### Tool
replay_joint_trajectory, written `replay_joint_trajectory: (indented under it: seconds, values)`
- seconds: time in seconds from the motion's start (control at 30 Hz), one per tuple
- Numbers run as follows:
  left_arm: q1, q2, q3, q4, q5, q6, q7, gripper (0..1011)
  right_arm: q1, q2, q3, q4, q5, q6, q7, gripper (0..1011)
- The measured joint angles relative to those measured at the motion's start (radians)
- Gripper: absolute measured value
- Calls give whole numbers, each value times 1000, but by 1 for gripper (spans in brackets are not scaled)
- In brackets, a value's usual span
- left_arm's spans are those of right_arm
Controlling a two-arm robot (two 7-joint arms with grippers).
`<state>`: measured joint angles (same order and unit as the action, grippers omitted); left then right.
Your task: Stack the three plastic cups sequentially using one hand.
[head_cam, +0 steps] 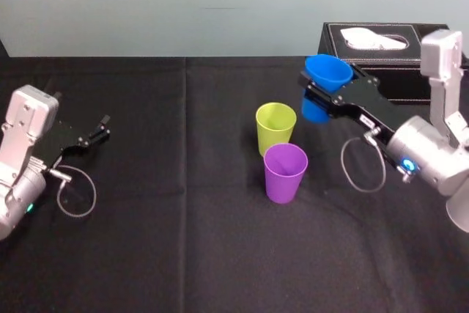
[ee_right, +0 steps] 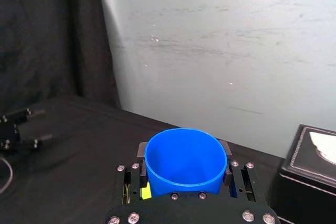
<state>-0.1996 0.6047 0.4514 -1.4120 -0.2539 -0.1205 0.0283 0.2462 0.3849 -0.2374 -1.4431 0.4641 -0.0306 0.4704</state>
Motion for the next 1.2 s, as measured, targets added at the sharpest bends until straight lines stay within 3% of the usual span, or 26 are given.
replay_joint_trajectory:
  seconds: [0.17, 0.57, 0.83, 1.2]
  values:
    - [0, 0, 0, 0, 0, 0, 0, 1011, 54, -13, -28, 51, 14, 10, 15, 760]
    - [0, 0, 0, 0, 0, 0, 0, 1011, 156, -25, -115, 190, -56, -69, 53, 760]
    - [0, 0, 0, 0, 0, 0, 0, 1011, 191, -31, -142, 254, -64, -133, 116, 760]
    - [0, 0, 0, 0, 0, 0, 0, 1011, 219, -51, -156, 313, -36, -150, 159, 760]
